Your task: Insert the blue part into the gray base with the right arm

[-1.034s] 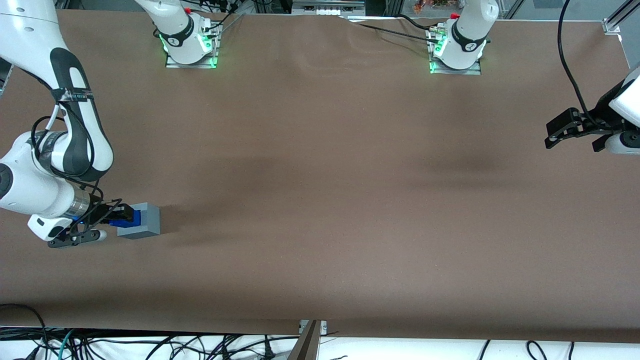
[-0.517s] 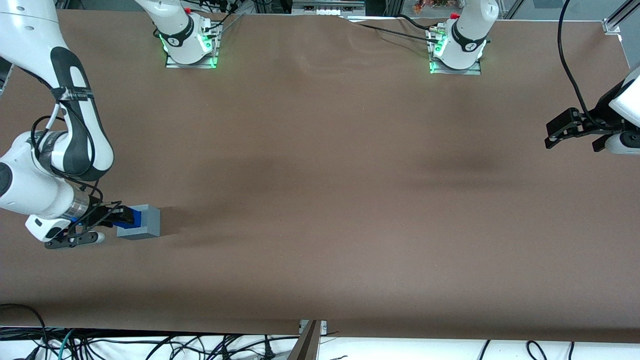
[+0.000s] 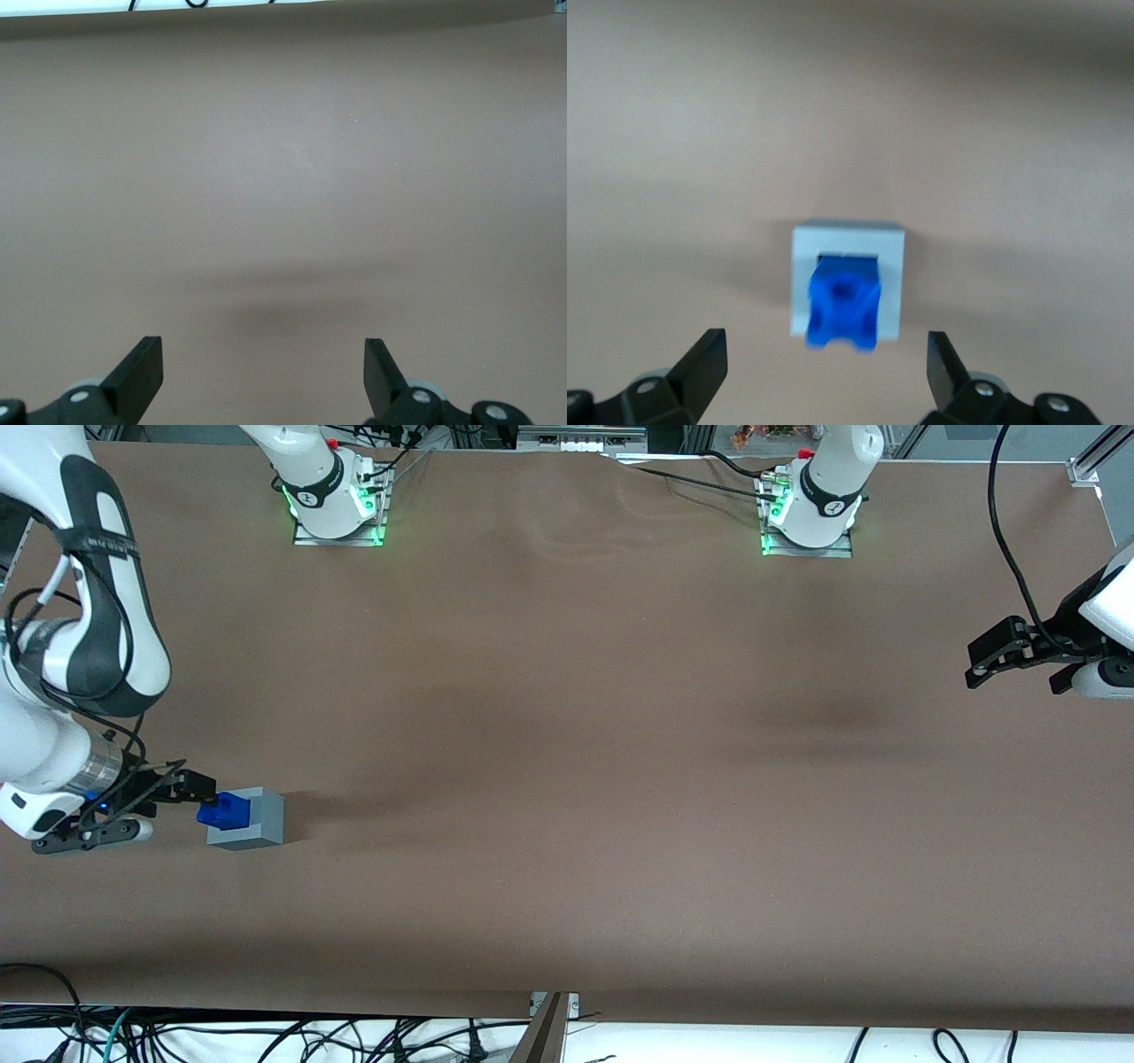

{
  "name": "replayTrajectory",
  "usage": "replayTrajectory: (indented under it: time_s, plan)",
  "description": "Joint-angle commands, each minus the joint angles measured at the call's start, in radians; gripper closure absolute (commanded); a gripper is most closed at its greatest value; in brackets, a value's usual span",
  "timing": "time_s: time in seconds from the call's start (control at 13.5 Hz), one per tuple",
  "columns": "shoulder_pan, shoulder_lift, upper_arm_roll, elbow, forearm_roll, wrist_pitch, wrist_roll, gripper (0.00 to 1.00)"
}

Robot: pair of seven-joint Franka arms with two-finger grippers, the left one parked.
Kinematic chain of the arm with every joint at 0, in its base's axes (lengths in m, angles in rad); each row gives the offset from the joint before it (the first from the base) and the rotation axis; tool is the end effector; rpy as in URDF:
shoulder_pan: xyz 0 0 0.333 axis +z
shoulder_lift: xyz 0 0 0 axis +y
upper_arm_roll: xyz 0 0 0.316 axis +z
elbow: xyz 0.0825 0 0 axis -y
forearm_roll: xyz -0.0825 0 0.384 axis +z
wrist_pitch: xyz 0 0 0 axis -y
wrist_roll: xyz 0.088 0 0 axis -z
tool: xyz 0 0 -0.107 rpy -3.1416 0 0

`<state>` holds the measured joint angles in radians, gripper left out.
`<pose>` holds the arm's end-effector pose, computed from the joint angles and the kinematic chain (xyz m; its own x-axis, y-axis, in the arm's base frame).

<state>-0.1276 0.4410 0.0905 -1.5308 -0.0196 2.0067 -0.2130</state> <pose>0.6859 -0.0354 0.4067 0.9841 0.1733 0.0402 0.1739 -0.9847 -0.0123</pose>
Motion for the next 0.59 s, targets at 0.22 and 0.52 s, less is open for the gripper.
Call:
replayTrajectory:
  time_s: [0.22, 0.52]
  plan:
    - [-0.006, -0.303, 0.047, -0.009, -0.006, -0.351, 0.052, 0.0]
    - [-0.007, -0.392, 0.048, -0.017, 0.007, -0.454, 0.053, 0.0]
